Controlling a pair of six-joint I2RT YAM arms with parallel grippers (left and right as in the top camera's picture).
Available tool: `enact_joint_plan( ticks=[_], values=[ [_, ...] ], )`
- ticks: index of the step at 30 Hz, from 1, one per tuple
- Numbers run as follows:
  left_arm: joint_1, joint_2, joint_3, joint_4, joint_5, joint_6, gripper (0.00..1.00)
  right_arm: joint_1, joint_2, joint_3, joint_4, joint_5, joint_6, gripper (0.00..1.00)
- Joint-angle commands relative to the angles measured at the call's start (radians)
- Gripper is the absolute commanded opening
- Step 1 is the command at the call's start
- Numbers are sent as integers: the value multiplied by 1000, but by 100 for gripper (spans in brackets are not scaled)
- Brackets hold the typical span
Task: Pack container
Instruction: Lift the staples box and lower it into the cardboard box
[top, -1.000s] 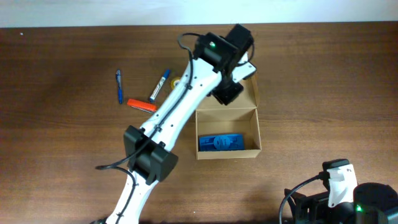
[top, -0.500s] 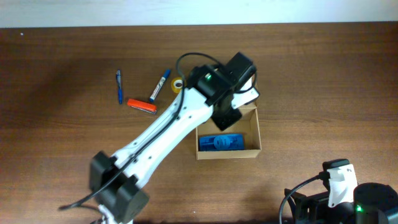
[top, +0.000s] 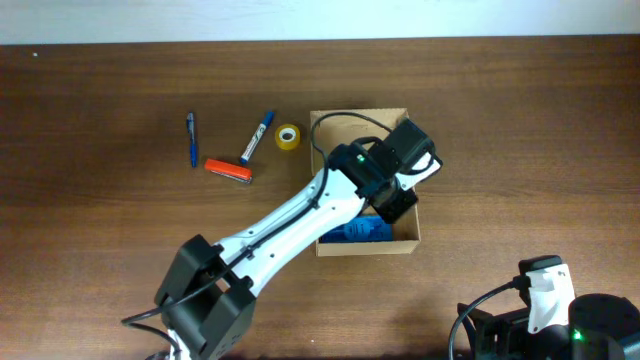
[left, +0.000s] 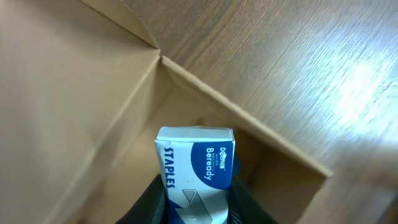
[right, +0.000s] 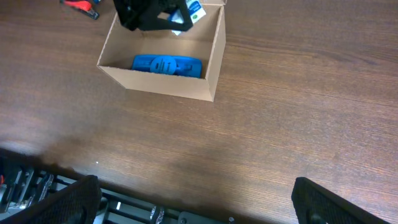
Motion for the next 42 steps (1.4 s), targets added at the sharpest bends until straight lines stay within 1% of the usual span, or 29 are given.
enact_joint_plan(
  ticks=[1, 2, 5, 6, 9, 10, 11, 16, 19, 23, 25, 26, 27, 34, 35, 37, 38, 39, 41, 42],
  values=[
    [-15, 21, -6, 21, 72, -181, 17, -2, -4, 11, 2, 9, -10, 99],
    [-18, 21, -6, 24, 89, -245, 17, -2, -4, 11, 2, 9, -10, 99],
    [-19, 23, -6, 16, 93, -494, 16, -2, -4, 11, 2, 9, -10, 99],
    [-19, 24, -6, 16, 93, -550, 16, -2, -4, 11, 2, 9, -10, 99],
    [-19, 26, -6, 16, 92, -667, 15, -2, -4, 11, 2, 9, -10, 99],
    [-19, 27, -6, 16, 92, -695, 8, -2, -4, 11, 2, 9, -10, 99],
    [-19, 33, -6, 17, 92, -724, 7, -2, -4, 11, 2, 9, -10, 99],
    [-20, 93, -6, 17, 117, -795, 6, -2, -4, 11, 2, 9, -10, 99],
    [-19, 93, -6, 14, 118, -805, 6, -2, -4, 11, 2, 9, -10, 99],
    [-22, 94, -6, 2, 136, -894, 8, -2, -4, 11, 2, 9, -10, 99],
    [-24, 94, -6, 2, 149, -894, 9, -2, -4, 11, 2, 9, -10, 99],
    [-24, 94, -6, 2, 152, -908, 12, -2, -4, 11, 2, 9, -10, 99],
    [-26, 94, -6, 2, 152, -929, 12, -2, -4, 11, 2, 9, -10, 99],
    [-32, 94, -6, 1, 159, -935, 13, -2, -4, 11, 2, 9, -10, 99],
    [-33, 94, -6, 1, 159, -935, 19, -2, -4, 11, 2, 9, -10, 99],
    [-34, 94, -6, 0, 160, -935, 38, -2, -4, 11, 2, 9, -10, 99],
    [-35, 94, -6, 1, 160, -935, 40, -2, -4, 11, 2, 9, -10, 99],
    [-37, 94, -6, 1, 160, -935, 45, -2, -4, 11, 2, 9, -10, 99],
    [-37, 94, -6, 1, 160, -935, 50, -2, -4, 11, 2, 9, -10, 100],
    [-37, 94, -6, 1, 160, -935, 50, -2, -4, 11, 2, 9, -10, 99]
  ],
)
